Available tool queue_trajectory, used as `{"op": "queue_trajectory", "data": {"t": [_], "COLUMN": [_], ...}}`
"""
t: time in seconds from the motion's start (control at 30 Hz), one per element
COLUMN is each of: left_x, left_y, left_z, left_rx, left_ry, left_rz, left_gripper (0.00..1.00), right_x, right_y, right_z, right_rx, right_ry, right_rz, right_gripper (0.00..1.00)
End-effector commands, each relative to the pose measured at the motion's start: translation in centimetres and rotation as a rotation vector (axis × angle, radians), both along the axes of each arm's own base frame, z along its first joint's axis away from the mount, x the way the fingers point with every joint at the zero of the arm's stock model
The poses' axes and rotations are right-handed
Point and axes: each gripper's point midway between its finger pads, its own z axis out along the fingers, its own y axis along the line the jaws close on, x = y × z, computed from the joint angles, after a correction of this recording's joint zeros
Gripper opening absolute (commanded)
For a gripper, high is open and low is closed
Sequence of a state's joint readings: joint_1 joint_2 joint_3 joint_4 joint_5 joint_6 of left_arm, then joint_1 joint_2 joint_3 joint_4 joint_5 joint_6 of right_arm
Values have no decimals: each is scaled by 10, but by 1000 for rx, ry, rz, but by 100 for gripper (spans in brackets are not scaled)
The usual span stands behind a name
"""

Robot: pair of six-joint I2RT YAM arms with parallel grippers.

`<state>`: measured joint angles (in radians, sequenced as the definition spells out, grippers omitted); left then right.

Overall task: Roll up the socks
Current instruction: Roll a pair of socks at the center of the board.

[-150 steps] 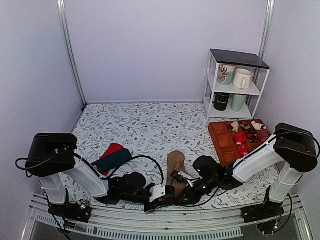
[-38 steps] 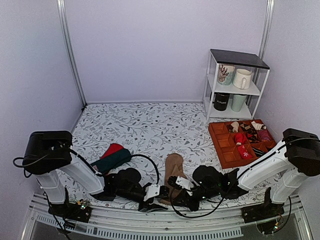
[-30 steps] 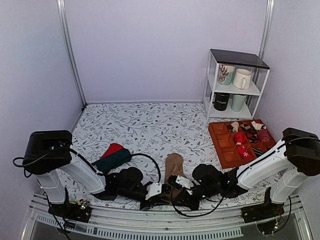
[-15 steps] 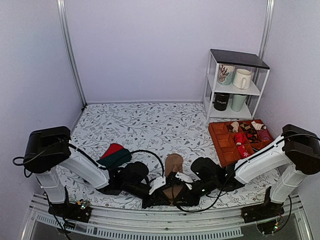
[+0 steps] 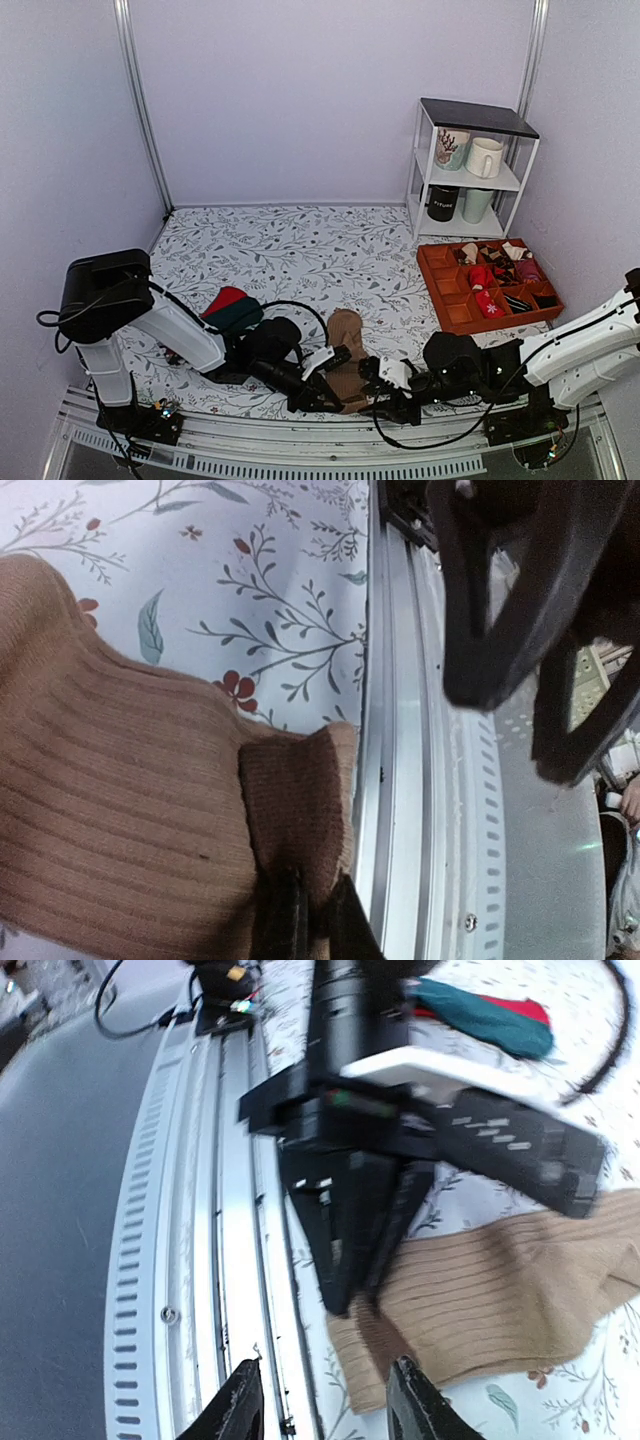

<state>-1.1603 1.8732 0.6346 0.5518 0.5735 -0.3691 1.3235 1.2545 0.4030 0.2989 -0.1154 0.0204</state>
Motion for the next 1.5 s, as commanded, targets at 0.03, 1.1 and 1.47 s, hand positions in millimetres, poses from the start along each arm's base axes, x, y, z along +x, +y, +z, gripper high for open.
{"op": "queue_trajectory", "data": {"t": [0.03,1.1,1.47], "left_x": [-14,-16,-17], "left_y": [69,79,78], "left_z": [-78,-94,-95], "left_rx": [362,385,383], "left_ry": [148,166,167], "left_rz": [77,63,59], "left_gripper": [0,0,0], "right_x": [-10,-4,1], "right_y": [12,27,26], "right_z": [-28,-50,-59], "right_rx": [-79,-154,-163], "right_ry": [-188,-314,-289], "right_rz": [81,92,88], "right_gripper": [44,48,37]}}
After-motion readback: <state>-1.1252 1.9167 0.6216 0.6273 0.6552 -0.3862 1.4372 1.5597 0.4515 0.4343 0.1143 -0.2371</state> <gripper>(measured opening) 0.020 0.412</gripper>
